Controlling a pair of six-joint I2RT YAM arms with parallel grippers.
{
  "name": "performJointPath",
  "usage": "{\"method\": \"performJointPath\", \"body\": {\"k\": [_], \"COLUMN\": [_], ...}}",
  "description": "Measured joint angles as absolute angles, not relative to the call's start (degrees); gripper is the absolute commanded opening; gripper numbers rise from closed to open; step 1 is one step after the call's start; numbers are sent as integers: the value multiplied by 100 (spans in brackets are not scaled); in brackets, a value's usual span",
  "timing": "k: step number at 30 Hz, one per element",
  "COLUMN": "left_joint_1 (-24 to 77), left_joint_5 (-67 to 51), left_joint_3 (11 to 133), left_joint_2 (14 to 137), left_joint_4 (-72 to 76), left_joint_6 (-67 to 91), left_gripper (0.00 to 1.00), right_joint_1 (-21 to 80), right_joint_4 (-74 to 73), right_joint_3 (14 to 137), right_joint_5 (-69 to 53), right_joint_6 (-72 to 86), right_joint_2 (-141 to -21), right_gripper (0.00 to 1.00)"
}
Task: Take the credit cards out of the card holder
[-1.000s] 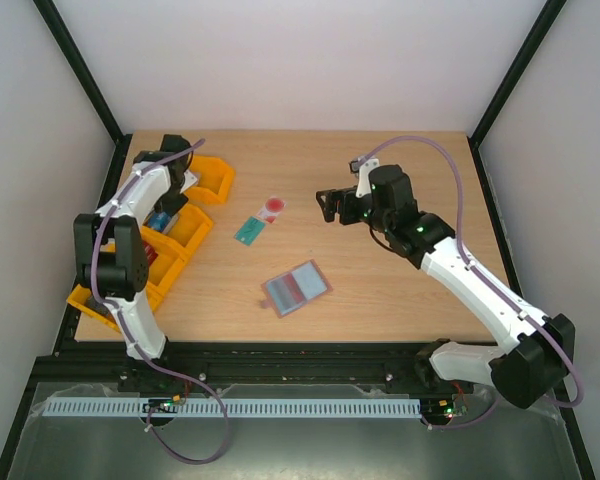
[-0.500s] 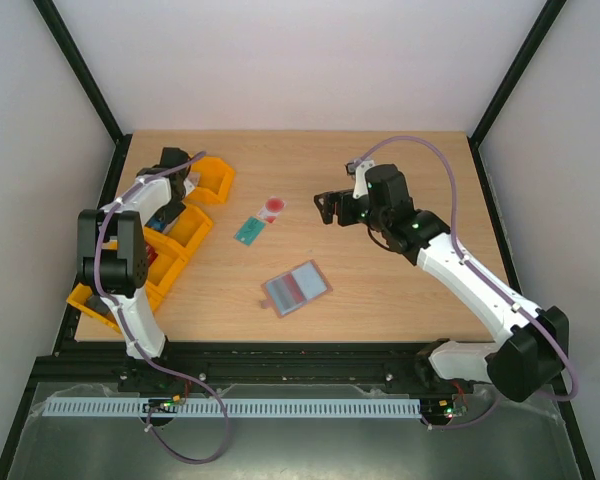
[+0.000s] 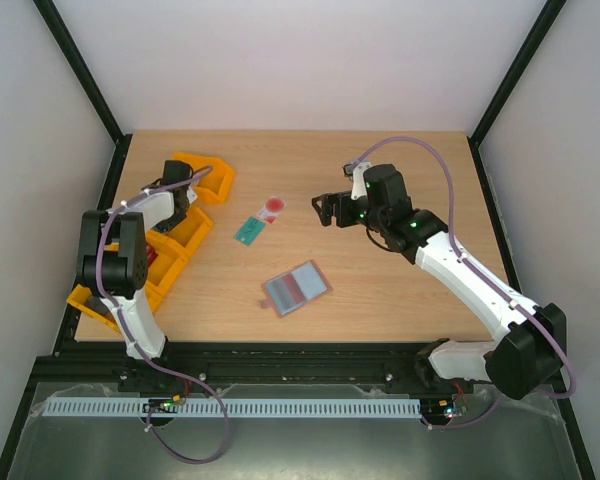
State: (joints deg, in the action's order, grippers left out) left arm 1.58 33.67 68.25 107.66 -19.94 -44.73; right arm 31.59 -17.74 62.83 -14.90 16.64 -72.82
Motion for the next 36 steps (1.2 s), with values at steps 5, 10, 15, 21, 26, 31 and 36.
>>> {"method": "performJointPath", "body": {"k": [5,10,15,21,26,31,36], "left_joint_1": [156,121,67,5,-10,-163,-272], "left_joint_5": [3402,3328,3096,2276,1828,1675,1723], "left_joint_3": [6753,6759,7109,7640,7688,7964,8068], "left_joint_2": [10707,10492,10475,10451,10374,10451,10665], "left_joint_4": [-1905,-2034,-2451,-3013,-3343,-3581,-3577], "left_joint_6": [-4558,-4517,-4344,-4069,-3918,-3651,-3566], "left_gripper": [37,45,61,65,46,44,46], "right_joint_1": [3159,3159,3159,3159,3159,3159,3157], "right_joint_4": [-1778,-1778,-1780,-1785,-1798,-1802,-1817], "right_joint_3": [6283,6285,6285,6285,6309,6322,6326], "right_joint_5": [-1544,-1570,-1577,-1577,-1586,-1605,-1610], "right_joint_6": [1667,1667,1667,1667,1664,1667,1667], "right_joint_2": [-7282,-7282,-7282,-7282,-7288,-7319,-7321], "right_gripper": [99,99,99,99,99,99,99]}}
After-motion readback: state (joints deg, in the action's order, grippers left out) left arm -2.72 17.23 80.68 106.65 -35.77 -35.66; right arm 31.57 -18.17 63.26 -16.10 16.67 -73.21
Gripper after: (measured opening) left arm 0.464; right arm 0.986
